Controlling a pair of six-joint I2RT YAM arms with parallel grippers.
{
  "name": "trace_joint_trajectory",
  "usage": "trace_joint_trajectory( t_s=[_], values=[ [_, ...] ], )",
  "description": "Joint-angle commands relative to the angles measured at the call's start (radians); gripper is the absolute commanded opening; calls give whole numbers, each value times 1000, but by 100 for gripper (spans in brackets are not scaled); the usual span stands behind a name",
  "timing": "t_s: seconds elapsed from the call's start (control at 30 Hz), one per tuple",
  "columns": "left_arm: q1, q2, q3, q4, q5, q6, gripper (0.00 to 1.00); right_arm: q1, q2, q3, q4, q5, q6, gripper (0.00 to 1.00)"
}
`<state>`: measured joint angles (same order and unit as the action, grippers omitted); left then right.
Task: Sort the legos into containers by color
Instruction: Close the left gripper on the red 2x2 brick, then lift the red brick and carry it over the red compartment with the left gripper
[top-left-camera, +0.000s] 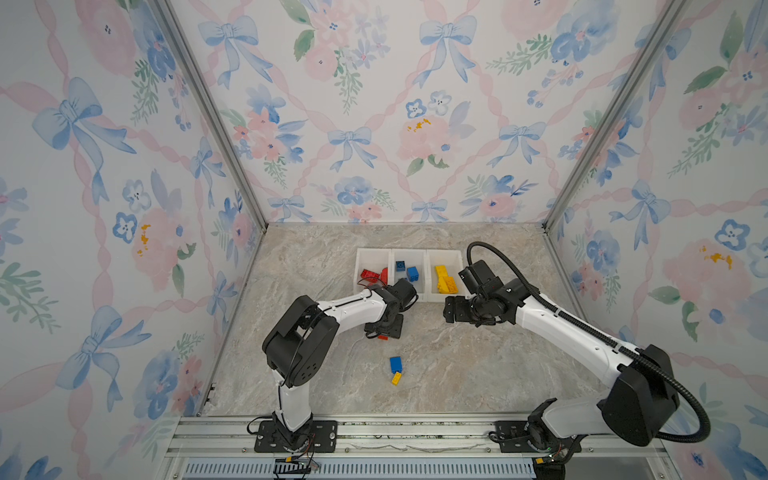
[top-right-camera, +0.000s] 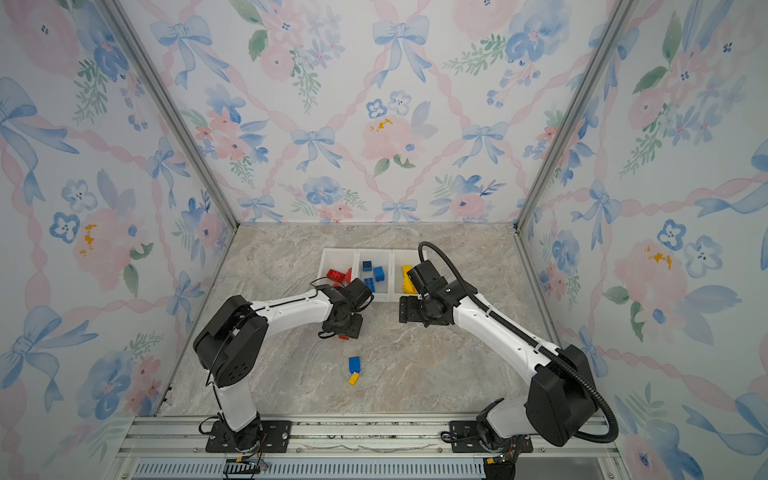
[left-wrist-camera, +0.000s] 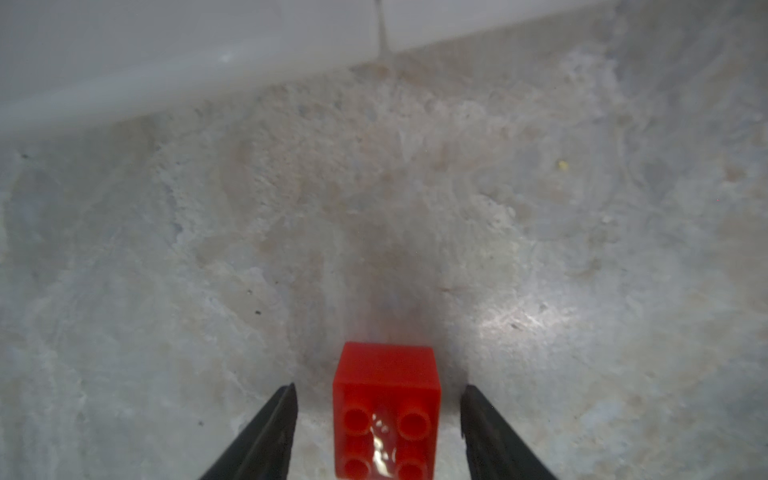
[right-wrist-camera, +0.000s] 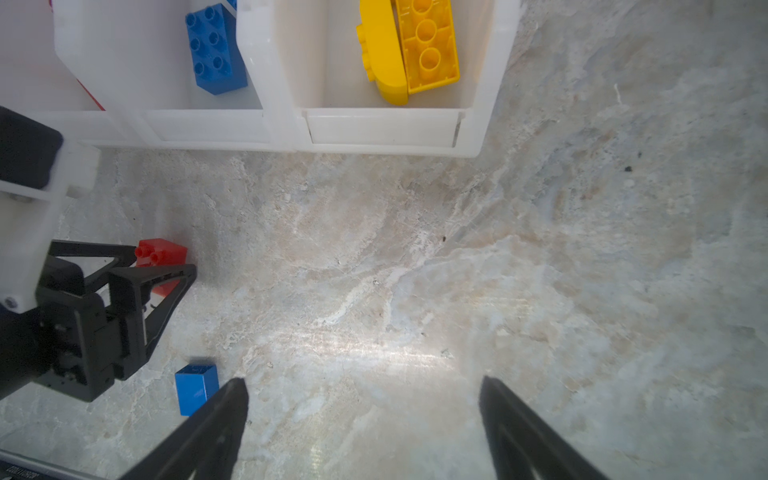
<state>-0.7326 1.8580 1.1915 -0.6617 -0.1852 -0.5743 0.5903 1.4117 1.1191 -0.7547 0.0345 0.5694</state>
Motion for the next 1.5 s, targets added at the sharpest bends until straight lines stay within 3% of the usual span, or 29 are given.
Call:
trace_joint_trajectory(
  t_s=[0.0,0.6,1.13,1.47],
  values=[
    [-2,24,23,-31,-21,13,60,-6,9,-8,2,13,13,90],
    [-1,11,25,-31,-18,-13,29,-4,23,10,3,14,12,89],
    [3,-108,106,-31,-60,-73,24,-7,15,6,-5,13,1,89],
    [73,-84,295,-49,-80,-19,22,-10,9,2,0,8,5,89]
  ],
)
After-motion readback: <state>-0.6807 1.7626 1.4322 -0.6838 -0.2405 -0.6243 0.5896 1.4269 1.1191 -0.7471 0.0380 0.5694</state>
